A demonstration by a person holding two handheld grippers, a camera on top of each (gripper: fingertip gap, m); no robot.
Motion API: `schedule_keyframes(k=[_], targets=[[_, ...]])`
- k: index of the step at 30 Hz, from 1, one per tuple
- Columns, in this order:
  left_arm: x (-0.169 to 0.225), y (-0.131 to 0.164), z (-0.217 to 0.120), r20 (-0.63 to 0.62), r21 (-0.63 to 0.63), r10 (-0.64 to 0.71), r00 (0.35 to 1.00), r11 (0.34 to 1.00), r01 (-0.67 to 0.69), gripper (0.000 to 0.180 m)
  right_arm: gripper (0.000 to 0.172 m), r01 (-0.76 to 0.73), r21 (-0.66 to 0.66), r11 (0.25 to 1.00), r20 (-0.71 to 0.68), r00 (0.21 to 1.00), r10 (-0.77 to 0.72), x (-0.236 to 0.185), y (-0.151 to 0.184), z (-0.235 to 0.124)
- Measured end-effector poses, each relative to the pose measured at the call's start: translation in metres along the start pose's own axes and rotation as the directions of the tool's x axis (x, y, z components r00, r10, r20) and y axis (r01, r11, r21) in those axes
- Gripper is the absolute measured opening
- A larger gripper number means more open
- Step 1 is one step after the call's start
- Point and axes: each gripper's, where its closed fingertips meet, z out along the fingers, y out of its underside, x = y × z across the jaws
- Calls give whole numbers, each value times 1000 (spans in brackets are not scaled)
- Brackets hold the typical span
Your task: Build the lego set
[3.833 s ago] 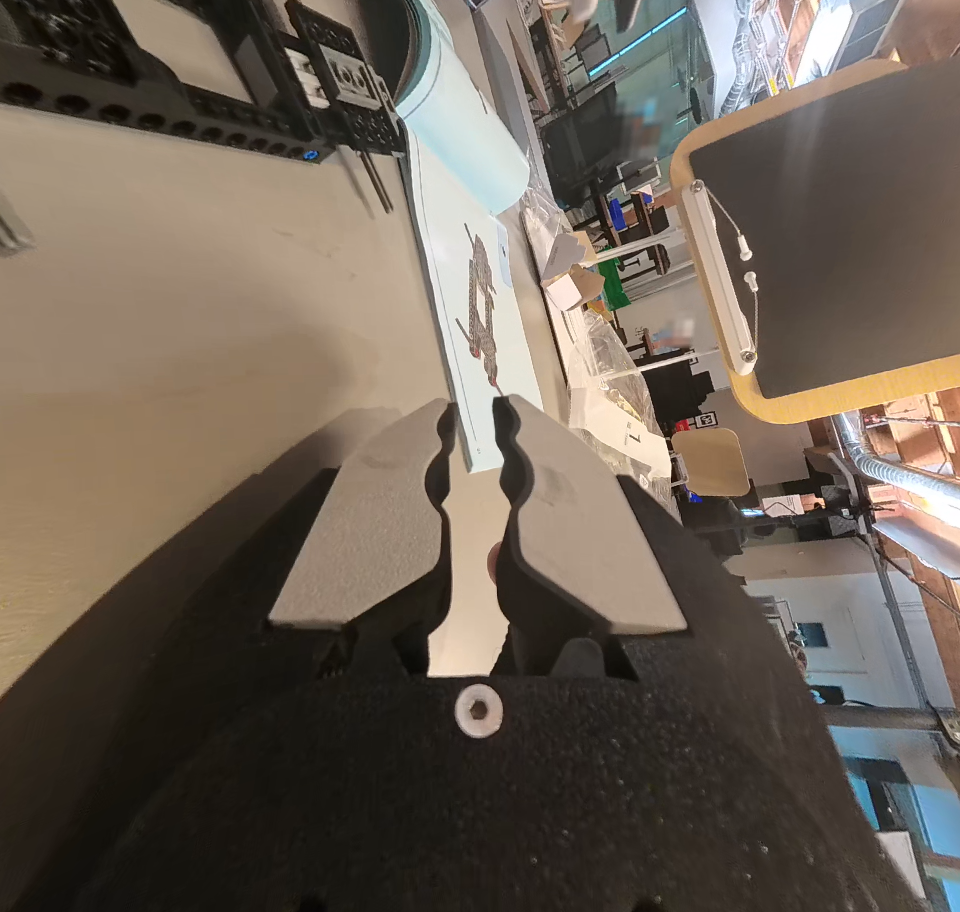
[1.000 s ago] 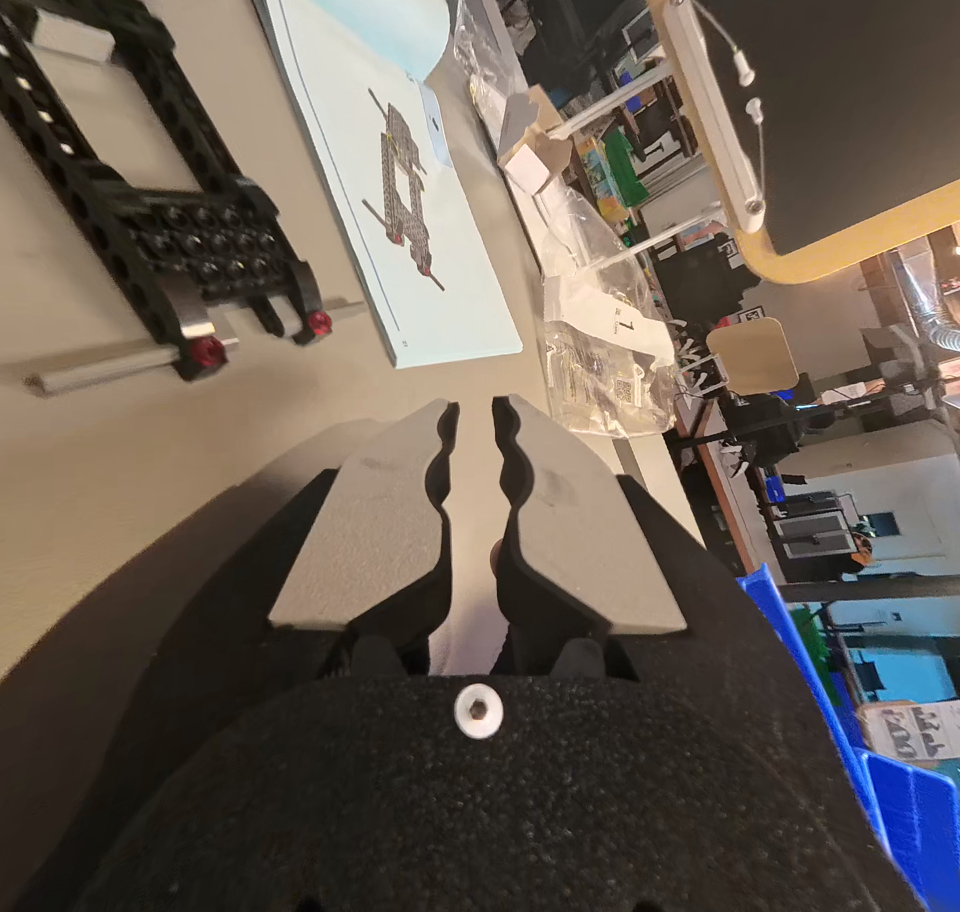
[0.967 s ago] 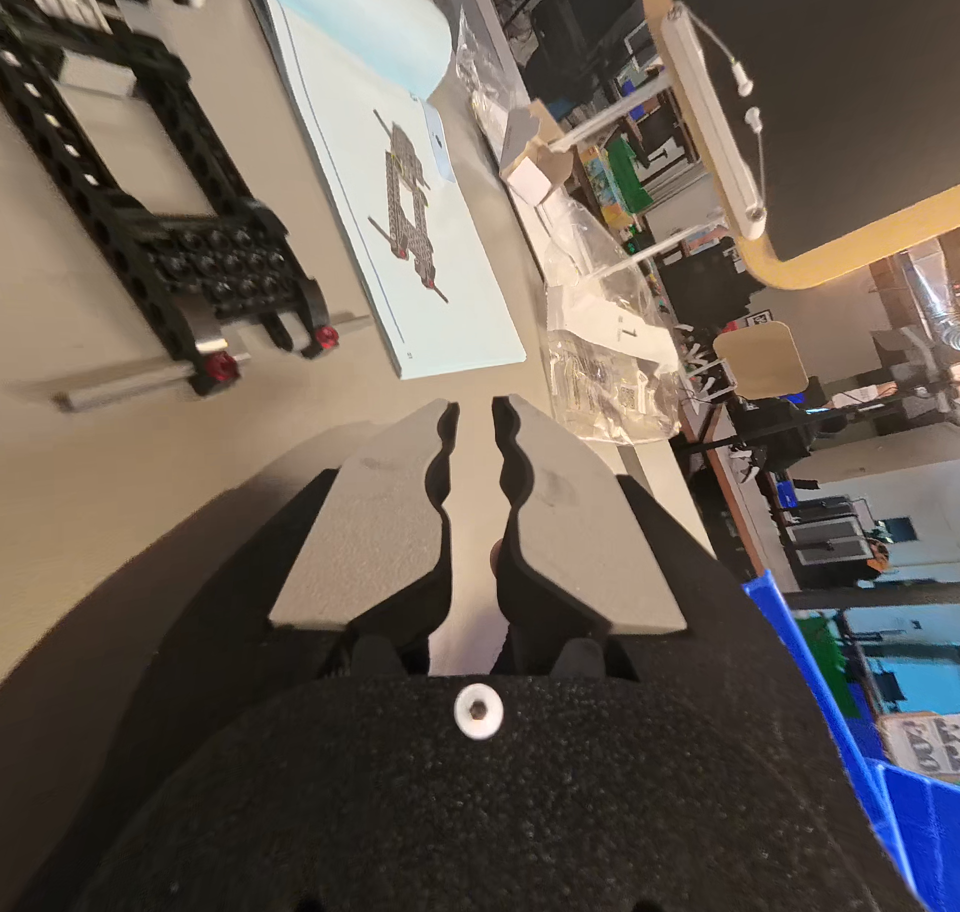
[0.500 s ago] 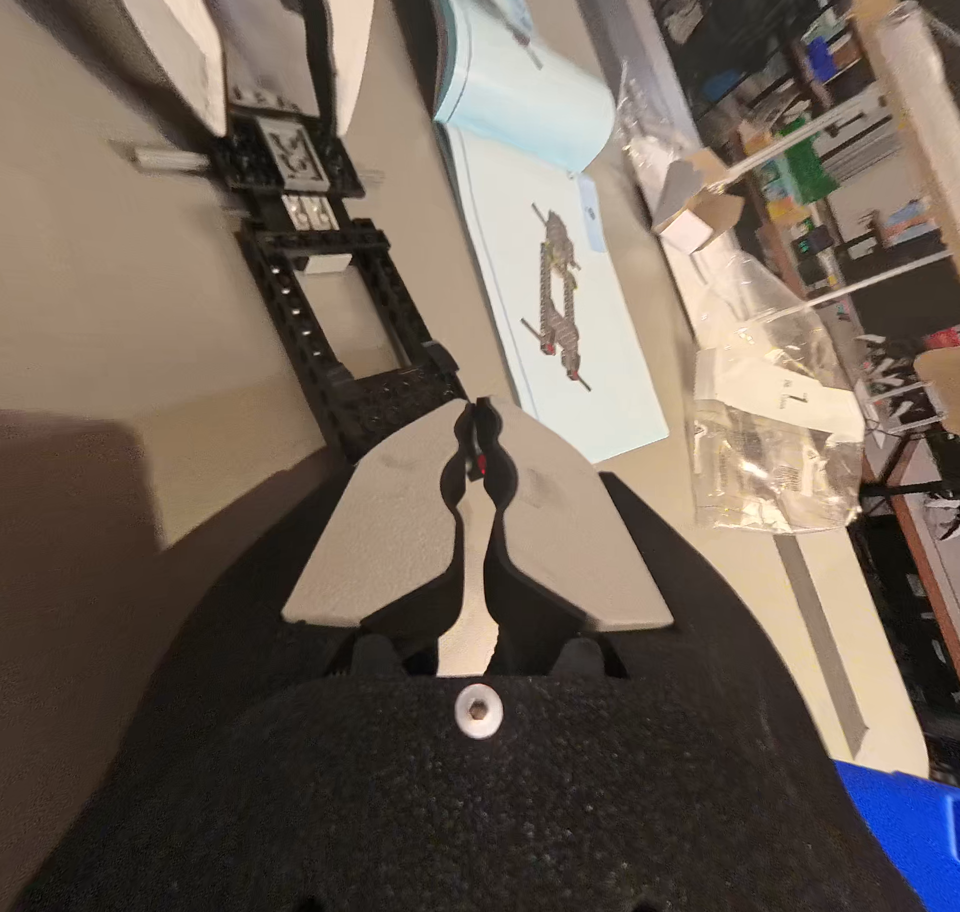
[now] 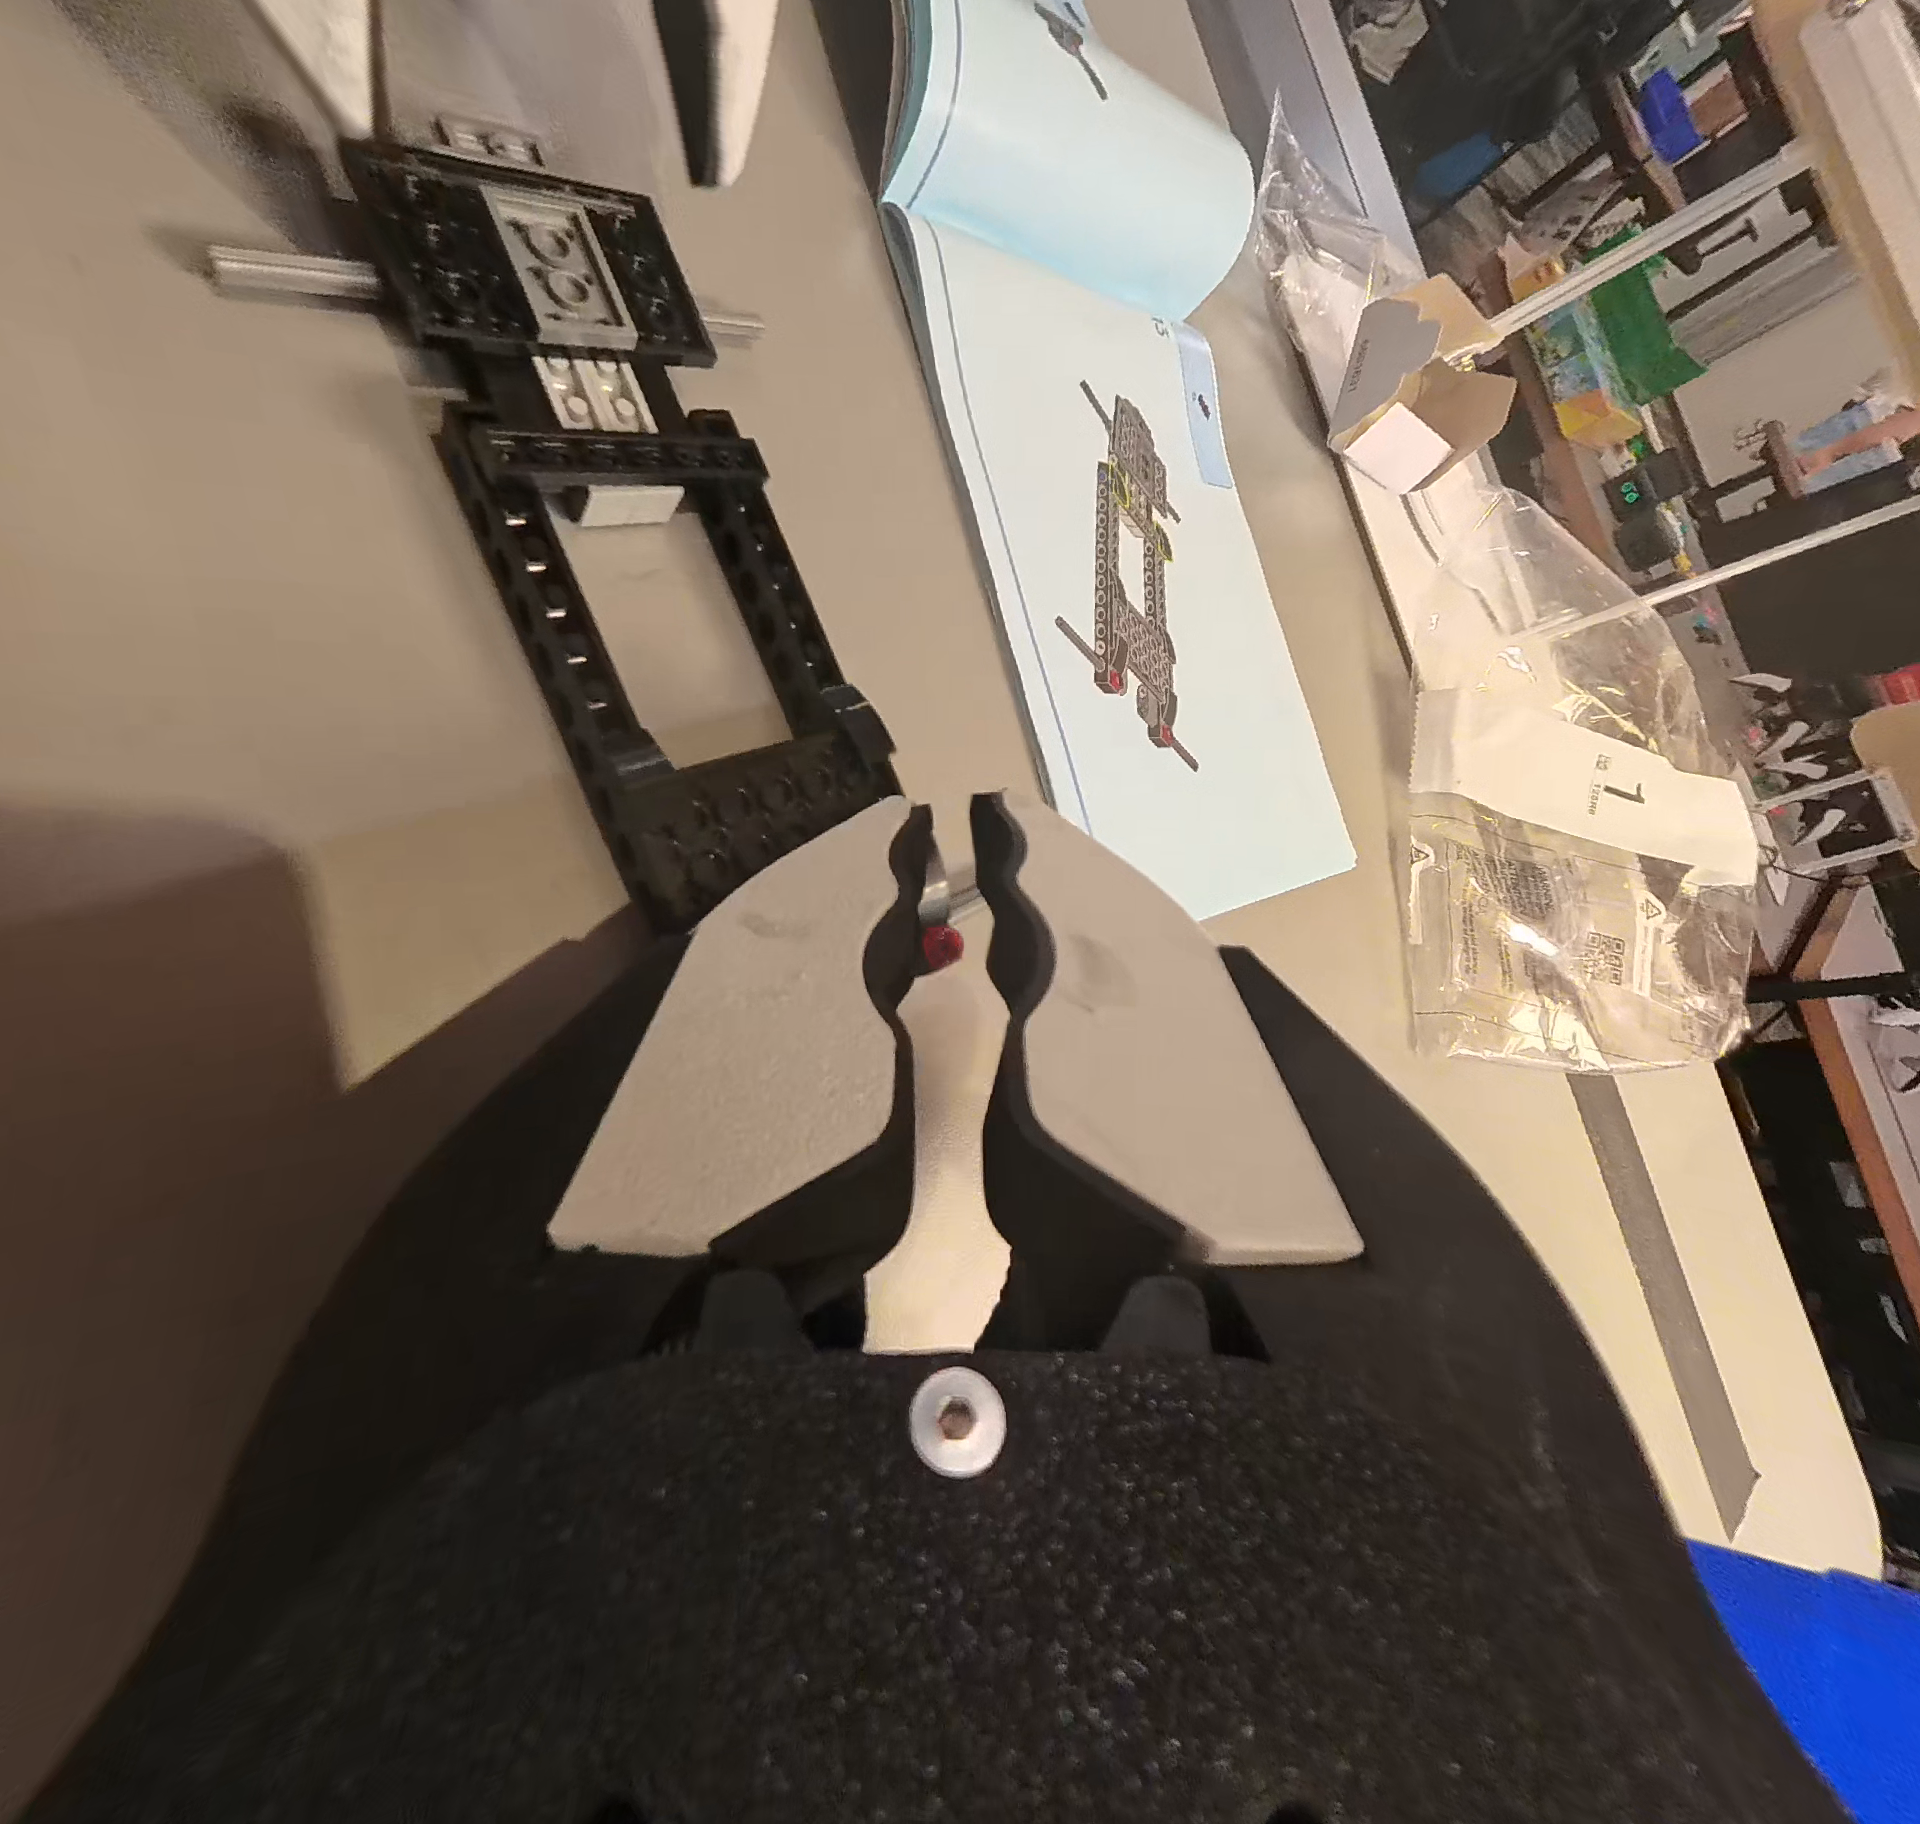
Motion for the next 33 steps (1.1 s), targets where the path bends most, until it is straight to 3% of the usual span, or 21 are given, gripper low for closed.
schedule_keyframes(k=[5,16,24,28,33], targets=[[-2,-14,2,-8,-9,30,1000,1000,-30,48,14,-3,47,999,30,1000,1,2,-6,-10],[-3,-12,37,-94,-245,148,984,955,-167,68,18,-1,98,995,84,996,-8,-9,-14,-25],[1,0,40,-107,-272,150,983,946,-175,65,18,35,89,995,69,997,-41,-14,-17,-22],[5,-1,42,-106,-263,130,986,952,-154,52,18,35,87,996,61,997,-41,-13,-17,-21],[5,-4,46,-74,-260,69,995,962,-86,51,18,60,85,995,17,998,-61,-10,-18,-21]])
